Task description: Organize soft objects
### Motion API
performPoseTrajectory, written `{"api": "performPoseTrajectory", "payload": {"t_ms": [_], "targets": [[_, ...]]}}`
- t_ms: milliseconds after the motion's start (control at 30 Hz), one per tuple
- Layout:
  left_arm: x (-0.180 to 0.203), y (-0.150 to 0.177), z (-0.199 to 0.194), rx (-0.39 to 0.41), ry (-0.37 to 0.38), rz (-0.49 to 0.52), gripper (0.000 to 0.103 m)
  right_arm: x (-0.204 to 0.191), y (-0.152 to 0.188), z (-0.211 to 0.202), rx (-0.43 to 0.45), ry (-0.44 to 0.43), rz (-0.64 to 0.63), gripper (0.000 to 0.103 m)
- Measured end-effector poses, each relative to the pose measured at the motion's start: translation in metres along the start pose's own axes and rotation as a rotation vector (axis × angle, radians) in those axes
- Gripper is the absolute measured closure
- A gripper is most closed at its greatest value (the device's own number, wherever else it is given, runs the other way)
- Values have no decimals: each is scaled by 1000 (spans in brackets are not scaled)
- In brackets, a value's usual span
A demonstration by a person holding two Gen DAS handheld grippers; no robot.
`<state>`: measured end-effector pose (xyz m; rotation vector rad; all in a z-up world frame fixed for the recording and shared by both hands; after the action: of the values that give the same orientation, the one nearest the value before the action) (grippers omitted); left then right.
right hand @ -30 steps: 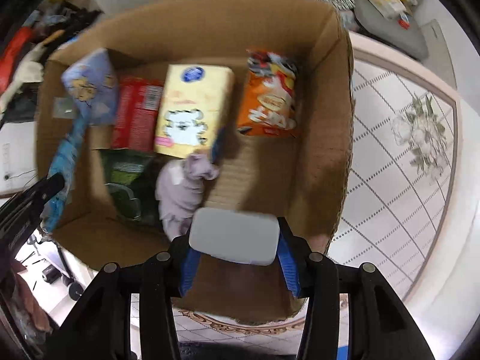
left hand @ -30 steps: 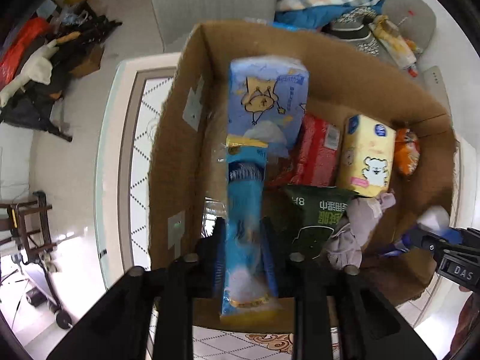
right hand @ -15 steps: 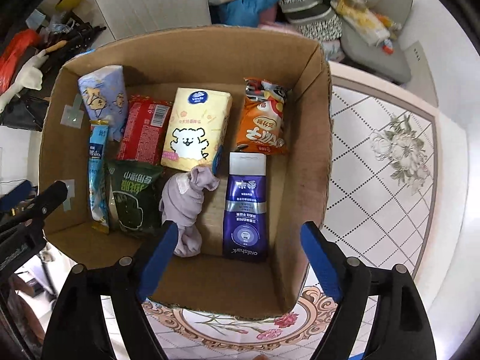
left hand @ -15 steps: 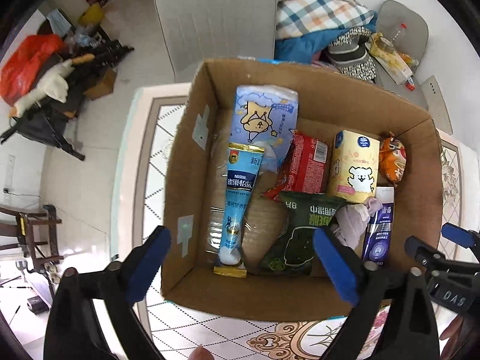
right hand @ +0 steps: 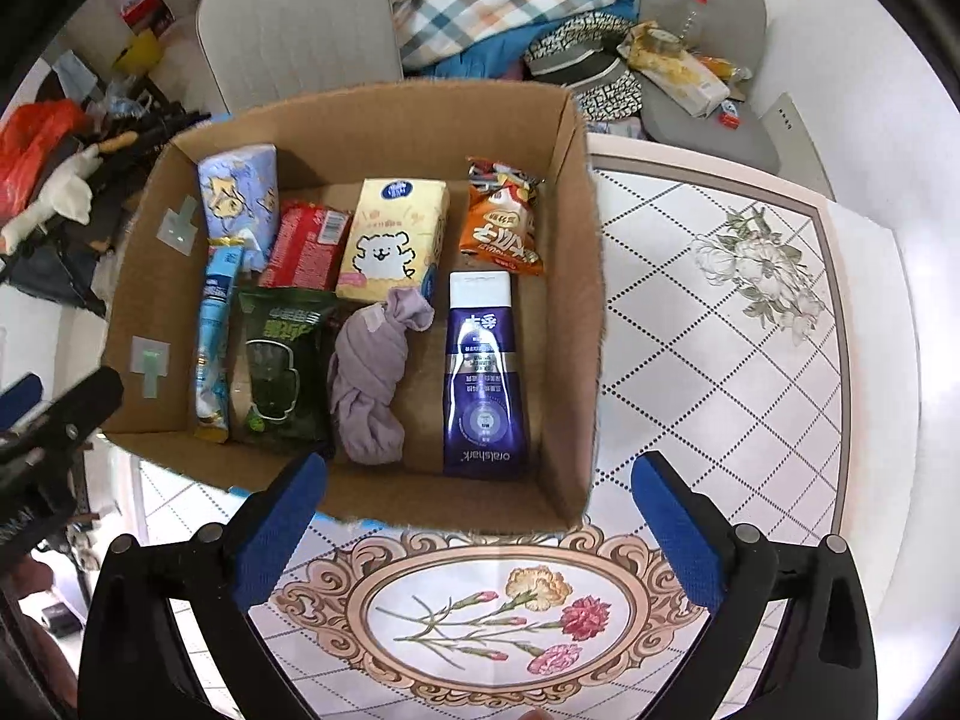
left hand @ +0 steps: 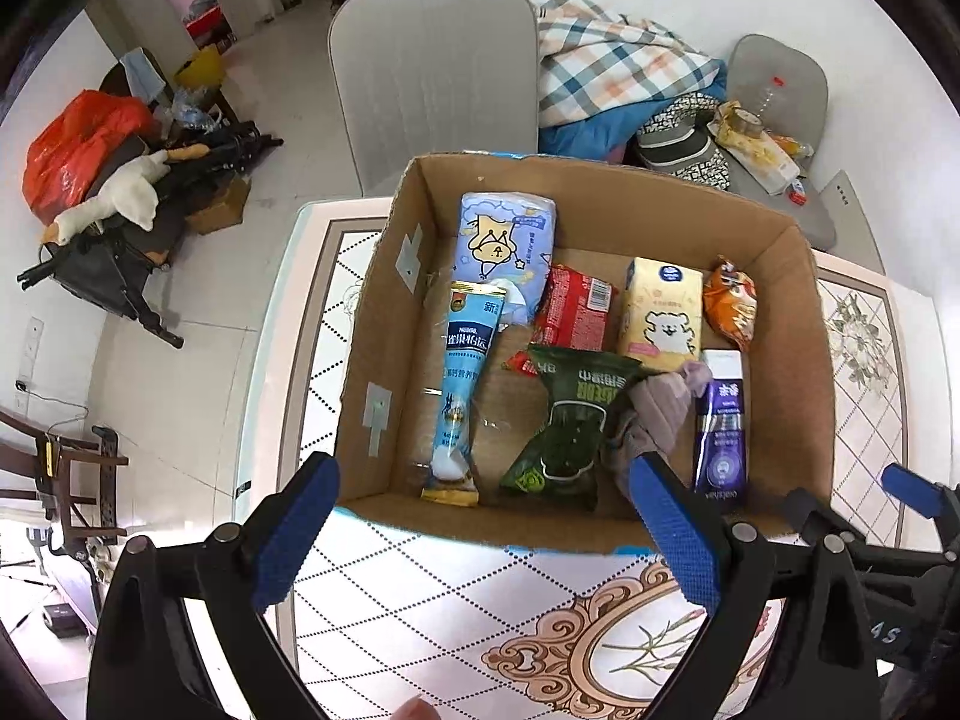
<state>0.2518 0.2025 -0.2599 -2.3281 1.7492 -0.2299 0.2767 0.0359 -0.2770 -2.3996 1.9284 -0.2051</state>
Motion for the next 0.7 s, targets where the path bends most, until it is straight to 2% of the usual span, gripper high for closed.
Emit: {"api": "performPoseTrajectory", "payload": {"t_ms": [333, 467, 700], "targets": [[6, 13, -23, 40, -7, 24, 4, 11, 18, -28, 52, -23, 53, 0], [11, 19, -46, 58, 9, 37, 4, 12, 24, -41, 65, -40, 61, 0], [12, 35, -115, 127, 42, 39, 4, 19, 47, -119, 188, -39, 61, 0]]}}
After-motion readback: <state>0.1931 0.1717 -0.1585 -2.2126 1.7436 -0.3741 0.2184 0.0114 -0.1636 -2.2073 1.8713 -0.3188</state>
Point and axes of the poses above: each gripper's, at about its wrist camera, not at the fingertips, and z roughly the way its jaws point, x to its right, y to its underside, the point moved 5 cm from there along z, roughly the way its jaws point, and after that the axes turned 7 degrees about -z, right-handed, at the moved point
